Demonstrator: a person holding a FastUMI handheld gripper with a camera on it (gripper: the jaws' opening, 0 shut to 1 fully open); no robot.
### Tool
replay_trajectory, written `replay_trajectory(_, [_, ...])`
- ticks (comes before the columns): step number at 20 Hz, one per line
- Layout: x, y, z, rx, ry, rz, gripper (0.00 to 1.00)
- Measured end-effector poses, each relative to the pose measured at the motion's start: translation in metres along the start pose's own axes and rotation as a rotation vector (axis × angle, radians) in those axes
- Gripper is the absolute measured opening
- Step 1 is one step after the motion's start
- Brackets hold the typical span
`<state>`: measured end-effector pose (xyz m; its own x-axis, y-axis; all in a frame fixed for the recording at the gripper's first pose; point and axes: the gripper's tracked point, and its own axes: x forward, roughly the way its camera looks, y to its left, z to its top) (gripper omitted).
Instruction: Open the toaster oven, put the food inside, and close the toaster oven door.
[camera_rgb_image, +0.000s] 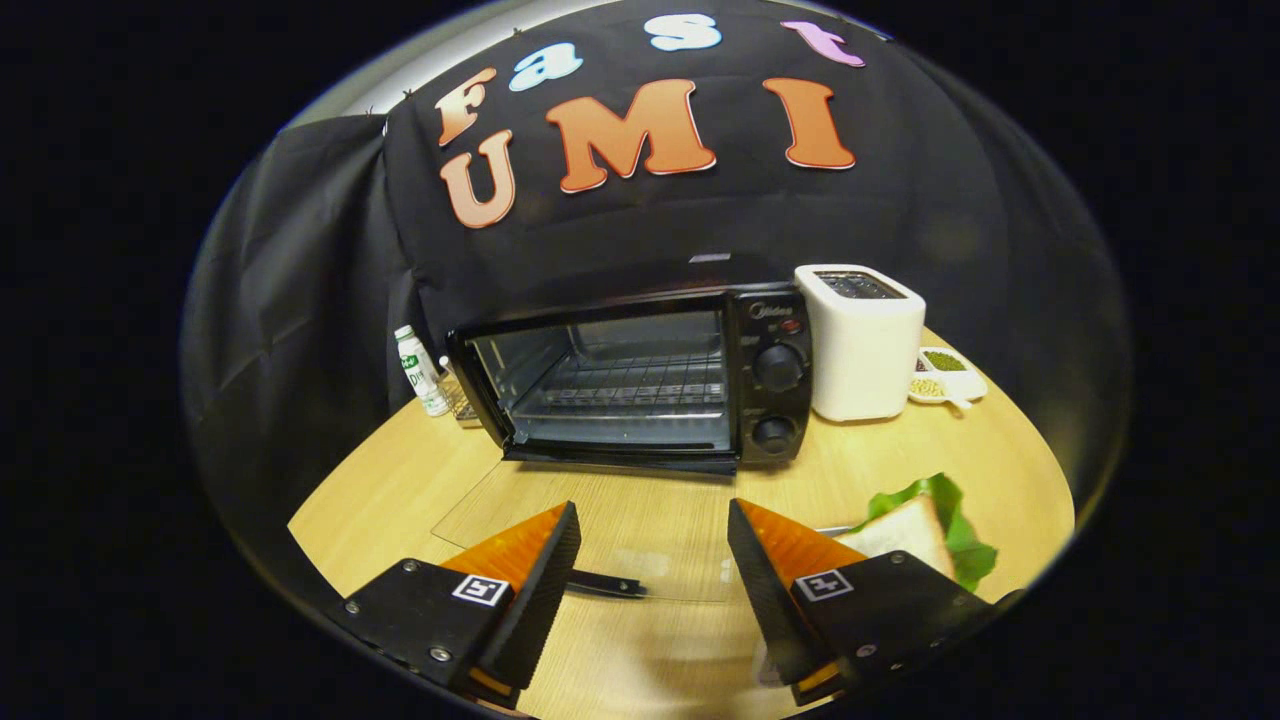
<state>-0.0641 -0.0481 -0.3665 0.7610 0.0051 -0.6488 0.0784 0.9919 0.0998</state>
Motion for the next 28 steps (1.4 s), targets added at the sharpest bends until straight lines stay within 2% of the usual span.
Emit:
replay_trajectory(4, [-0.032,-0.046,0.026,-0.038,-0.034,-0.054,0.94])
replay_trajectory(11, [-0.06,-0.125,0.017,0.087,0.02,-0.134,0.92])
replay_trajectory(17, [-0.047,-0.15,-0.022,0.172,0.158,-0.089,0.92])
replay_trajectory(20, [-0.038,-0.144,-0.039,0.202,0.222,-0.023,0.92])
replay_trajectory(24, [-0.027,-0.141,-0.052,0.259,0.298,0.045,0.83])
replay_trajectory(28, [-0.027,-0.136,-0.061,0.347,0.384,0.106,0.6])
